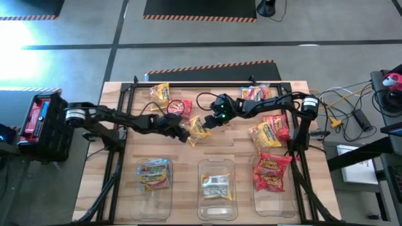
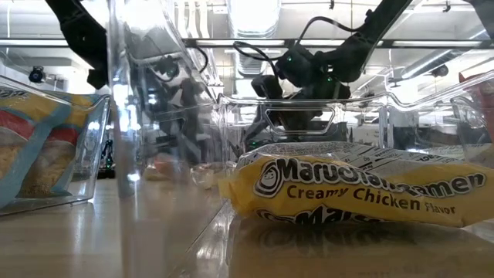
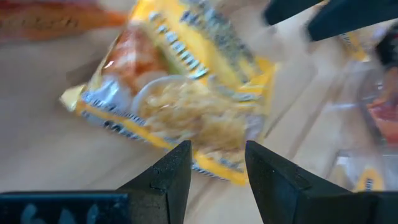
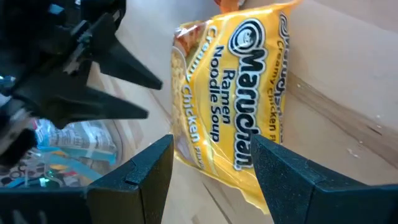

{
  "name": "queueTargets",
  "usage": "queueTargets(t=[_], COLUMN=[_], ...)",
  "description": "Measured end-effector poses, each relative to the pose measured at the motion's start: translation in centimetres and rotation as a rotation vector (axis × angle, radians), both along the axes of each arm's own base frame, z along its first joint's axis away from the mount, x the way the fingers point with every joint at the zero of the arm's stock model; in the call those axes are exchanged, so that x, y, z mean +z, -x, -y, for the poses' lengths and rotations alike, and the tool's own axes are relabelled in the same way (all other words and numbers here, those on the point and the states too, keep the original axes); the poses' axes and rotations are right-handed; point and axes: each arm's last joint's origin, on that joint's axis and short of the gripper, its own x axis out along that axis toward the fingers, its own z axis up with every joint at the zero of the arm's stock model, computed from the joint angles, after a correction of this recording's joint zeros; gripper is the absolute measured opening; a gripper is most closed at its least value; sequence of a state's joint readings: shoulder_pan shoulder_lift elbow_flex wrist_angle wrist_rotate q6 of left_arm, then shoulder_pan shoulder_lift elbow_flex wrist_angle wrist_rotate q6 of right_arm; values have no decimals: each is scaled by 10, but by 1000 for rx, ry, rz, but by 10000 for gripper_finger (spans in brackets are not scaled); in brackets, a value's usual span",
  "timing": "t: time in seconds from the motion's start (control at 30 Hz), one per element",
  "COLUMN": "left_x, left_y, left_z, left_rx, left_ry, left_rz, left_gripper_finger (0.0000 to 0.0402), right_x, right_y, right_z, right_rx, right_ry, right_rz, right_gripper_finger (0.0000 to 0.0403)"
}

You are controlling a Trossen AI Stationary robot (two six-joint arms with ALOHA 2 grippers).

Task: Sort Maruchan noodles
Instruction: Put the yellow noodle pack into the middle transparent bin

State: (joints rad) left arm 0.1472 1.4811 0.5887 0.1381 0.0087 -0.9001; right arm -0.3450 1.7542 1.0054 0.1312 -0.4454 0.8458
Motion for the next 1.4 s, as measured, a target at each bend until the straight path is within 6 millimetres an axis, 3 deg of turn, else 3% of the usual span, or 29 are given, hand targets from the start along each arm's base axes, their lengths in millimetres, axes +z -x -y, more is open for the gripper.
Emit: queueTargets(t=[0.23, 0.6, 1.4], left_x=[-3, -33, -42], left_y=[-2, -10, -10], left_z=[-3, -6, -7], left_rx=[6, 41, 68], left_ry=[-43, -40, -32], left_rz=[-7, -88, -119], left_gripper_finger=[134, 134, 134], right_x=[0, 0, -4], right_y=[0, 0, 4], right_z=[0, 0, 16], right_rx=[4, 9, -31], right_ry=[7, 19, 88], right_rz=[2, 4, -2], right_gripper_finger=[203, 203, 203])
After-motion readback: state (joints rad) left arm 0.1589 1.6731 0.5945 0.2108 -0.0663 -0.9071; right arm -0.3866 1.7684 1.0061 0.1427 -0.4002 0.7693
